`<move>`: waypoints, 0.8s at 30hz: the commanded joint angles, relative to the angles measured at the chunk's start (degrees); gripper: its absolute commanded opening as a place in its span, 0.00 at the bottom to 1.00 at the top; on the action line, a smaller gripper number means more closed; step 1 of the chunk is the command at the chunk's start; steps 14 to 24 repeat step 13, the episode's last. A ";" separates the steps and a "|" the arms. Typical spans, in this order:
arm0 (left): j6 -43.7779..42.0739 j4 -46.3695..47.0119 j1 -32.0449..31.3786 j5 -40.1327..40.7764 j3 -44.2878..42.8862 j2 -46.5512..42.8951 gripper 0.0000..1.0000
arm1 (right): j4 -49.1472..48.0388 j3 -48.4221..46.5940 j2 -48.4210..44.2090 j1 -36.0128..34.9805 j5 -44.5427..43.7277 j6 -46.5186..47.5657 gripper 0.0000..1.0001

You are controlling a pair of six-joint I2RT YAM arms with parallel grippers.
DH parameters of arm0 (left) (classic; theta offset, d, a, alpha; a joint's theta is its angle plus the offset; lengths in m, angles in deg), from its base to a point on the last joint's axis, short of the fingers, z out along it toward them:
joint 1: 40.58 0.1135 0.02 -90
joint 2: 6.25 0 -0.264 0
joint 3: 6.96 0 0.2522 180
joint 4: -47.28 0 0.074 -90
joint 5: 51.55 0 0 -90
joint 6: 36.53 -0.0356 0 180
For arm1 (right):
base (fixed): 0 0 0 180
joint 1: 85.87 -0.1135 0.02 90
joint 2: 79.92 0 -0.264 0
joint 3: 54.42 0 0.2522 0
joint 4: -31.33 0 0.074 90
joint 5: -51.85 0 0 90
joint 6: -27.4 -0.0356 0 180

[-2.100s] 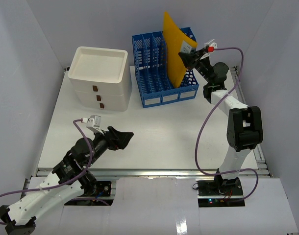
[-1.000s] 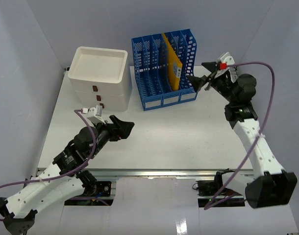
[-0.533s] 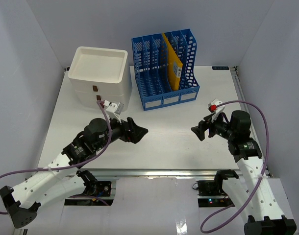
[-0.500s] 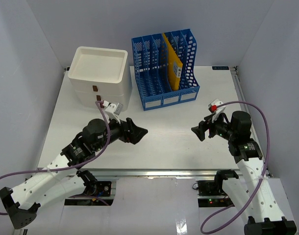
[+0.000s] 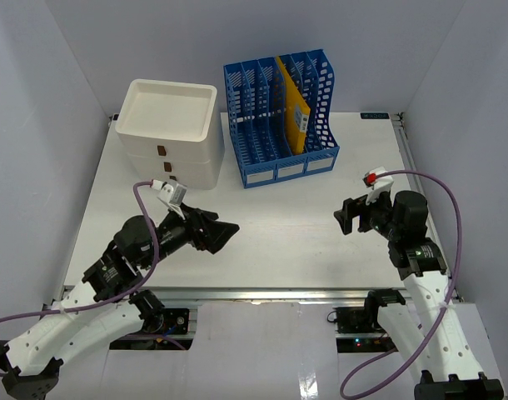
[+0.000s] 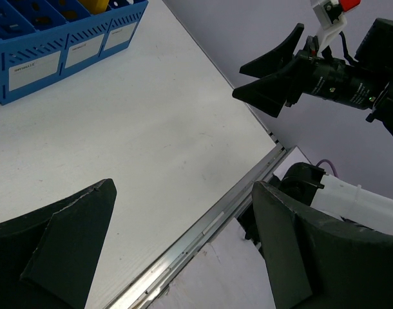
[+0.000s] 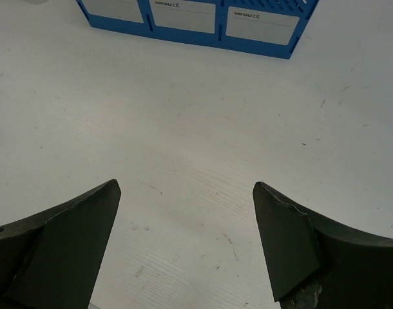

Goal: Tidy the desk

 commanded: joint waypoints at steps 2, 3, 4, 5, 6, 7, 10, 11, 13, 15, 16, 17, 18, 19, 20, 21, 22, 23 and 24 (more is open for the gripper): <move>-0.66 -1.66 0.17 0.09 1.50 -0.56 0.98 | -1.91 -0.04 -1.14 0.18 -3.83 -0.85 0.90; -0.70 -1.68 0.17 0.09 1.59 -0.58 0.98 | -1.93 -0.04 -1.21 0.18 -3.85 -0.80 0.90; -0.74 -1.68 0.17 0.09 1.67 -0.62 0.98 | -1.97 -0.04 -1.25 0.18 -3.89 -0.76 0.90; -0.77 -1.68 0.17 0.09 1.72 -0.65 0.98 | -2.00 0.00 -1.31 0.18 -3.87 -0.68 0.90; -0.77 -1.68 0.17 0.09 1.72 -0.65 0.98 | -2.00 0.12 -1.44 0.18 -3.68 -0.50 0.90; -0.77 -1.65 0.17 0.13 1.72 -0.65 0.98 | -1.96 0.18 -1.42 0.18 -3.73 -0.25 0.90; -0.80 -1.60 0.17 0.21 1.69 -0.45 0.98 | -2.03 0.38 -1.34 0.18 -3.75 0.26 0.90; -0.84 -1.60 0.17 0.25 1.66 -0.41 0.98 | -2.18 0.45 -1.30 0.18 -3.86 0.30 0.90; -0.86 -1.67 0.17 0.40 1.77 -0.32 0.98 | -2.47 0.76 -1.35 0.18 -3.92 0.59 0.90; -0.86 -1.67 0.17 0.40 1.77 -0.32 0.98 | -2.47 0.76 -1.35 0.18 -3.92 0.59 0.90; -0.86 -1.67 0.17 0.40 1.77 -0.32 0.98 | -2.47 0.76 -1.35 0.18 -3.92 0.59 0.90; -0.86 -1.67 0.17 0.40 1.77 -0.32 0.98 | -2.47 0.76 -1.35 0.18 -3.92 0.59 0.90; -0.86 -1.67 0.17 0.40 1.77 -0.32 0.98 | -2.47 0.76 -1.35 0.18 -3.92 0.59 0.90; -0.86 -1.67 0.17 0.40 1.77 -0.32 0.98 | -2.47 0.76 -1.35 0.18 -3.92 0.59 0.90; -0.86 -1.67 0.17 0.40 1.77 -0.32 0.98 | -2.47 0.76 -1.35 0.18 -3.92 0.59 0.90; -0.86 -1.67 0.17 0.40 1.77 -0.32 0.98 | -2.47 0.76 -1.35 0.18 -3.92 0.59 0.90; -0.86 -1.67 0.17 0.40 1.77 -0.32 0.98 | -2.47 0.76 -1.35 0.18 -3.92 0.59 0.90; -0.86 -1.67 0.17 0.40 1.77 -0.32 0.98 | -2.47 0.76 -1.35 0.18 -3.92 0.59 0.90; -0.86 -1.67 0.17 0.40 1.77 -0.32 0.98 | -2.47 0.76 -1.35 0.18 -3.92 0.59 0.90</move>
